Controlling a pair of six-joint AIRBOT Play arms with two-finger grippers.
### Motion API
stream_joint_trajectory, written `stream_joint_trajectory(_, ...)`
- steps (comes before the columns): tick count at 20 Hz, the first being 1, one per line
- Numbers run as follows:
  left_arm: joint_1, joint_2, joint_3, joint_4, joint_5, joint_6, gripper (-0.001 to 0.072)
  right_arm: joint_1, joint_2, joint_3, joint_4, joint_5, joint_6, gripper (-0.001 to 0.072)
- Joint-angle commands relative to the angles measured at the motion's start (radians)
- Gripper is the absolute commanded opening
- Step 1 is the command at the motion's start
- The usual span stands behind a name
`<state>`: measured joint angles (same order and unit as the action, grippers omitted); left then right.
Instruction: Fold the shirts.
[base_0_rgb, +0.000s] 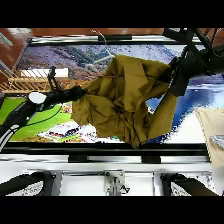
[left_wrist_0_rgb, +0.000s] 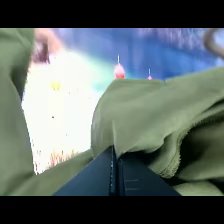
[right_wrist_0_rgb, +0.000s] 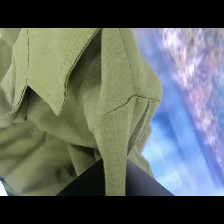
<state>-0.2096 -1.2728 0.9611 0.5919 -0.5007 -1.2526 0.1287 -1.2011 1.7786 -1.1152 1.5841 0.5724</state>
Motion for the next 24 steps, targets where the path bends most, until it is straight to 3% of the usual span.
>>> stream_joint_trajectory(1,0.054,0.000,0.065,0.003,-0.017,0.014,0.0046,0.002,0.004,0.001,0.078,-0.010,-0.002,0.0047)
stream_joint_trajectory(19,0.117,-0.002,0.200,0.010,-0.036,0.041,0.0046,0.002,-0.025,0.000,0.058,0.068,-0.008,0.0047)
stream_joint_trajectory(24,0.067,0.029,0.340,0.010,-0.050,0.105,0.0047,0.009,-0.078,0.000,0.058,0.063,0.086,0.0047)
